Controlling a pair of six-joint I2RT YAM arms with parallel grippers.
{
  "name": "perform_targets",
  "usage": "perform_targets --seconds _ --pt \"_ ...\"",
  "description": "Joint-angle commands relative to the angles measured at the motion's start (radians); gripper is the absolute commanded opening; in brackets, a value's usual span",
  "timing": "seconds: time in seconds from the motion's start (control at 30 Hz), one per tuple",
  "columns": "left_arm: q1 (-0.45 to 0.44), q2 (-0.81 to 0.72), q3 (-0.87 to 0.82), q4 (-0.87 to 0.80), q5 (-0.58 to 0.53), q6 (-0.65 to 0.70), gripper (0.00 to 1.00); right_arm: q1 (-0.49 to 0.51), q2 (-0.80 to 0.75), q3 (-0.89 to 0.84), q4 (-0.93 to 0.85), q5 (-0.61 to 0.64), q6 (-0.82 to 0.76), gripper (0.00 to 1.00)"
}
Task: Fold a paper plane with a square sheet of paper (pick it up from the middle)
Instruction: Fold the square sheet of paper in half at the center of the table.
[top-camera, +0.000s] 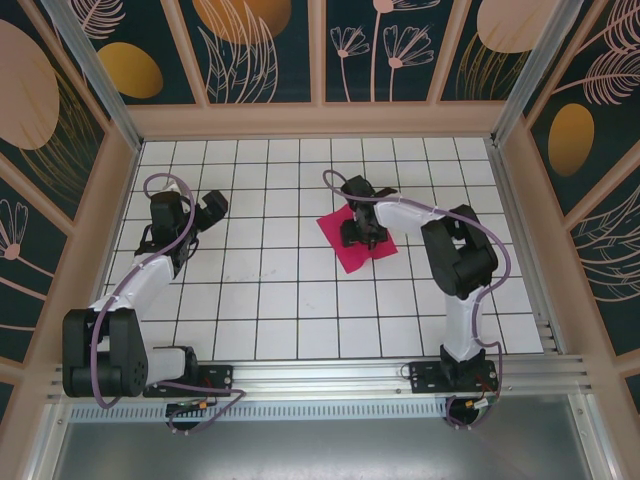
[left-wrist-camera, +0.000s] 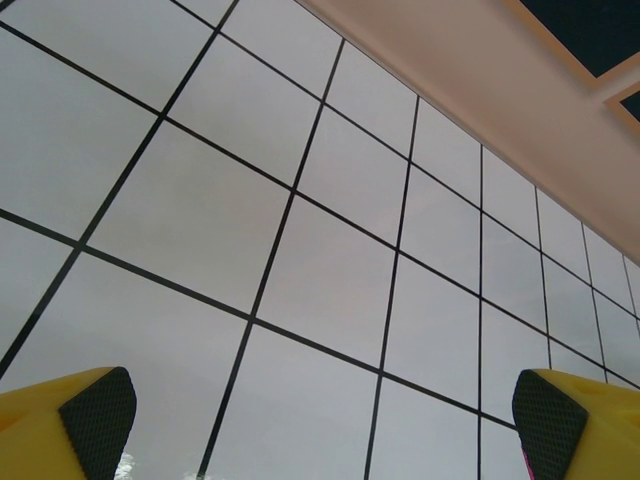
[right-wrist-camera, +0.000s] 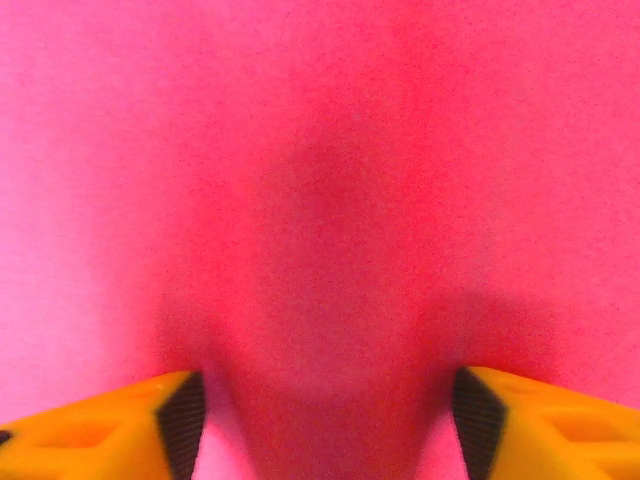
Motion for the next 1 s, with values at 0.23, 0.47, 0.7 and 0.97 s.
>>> perform_targets --seconds 0.23,0.47,0.7,0.97 --pt "0.004 0.033 -0.109 0.173 0.265 -0.138 0.87 0.045 -0.179 -0.156 0.299 -0.43 0.208 0.27" --pt "-0.075 0.056 -0.166 0.292 0.36 -0.184 0.78 0.041 -0.317 -0.338 0.623 -0.639 0.383 0.25" --pt "-0.179 0.102 -0.183 0.409 0.383 -0.239 0.74 0.019 -0.272 -0.37 0.555 -0.543 0.394 0.26" --pt "-0.232 0.179 -0.161 0.446 0.369 -0.264 0.74 0.013 -0.214 -0.333 0.438 -0.398 0.365 0.37"
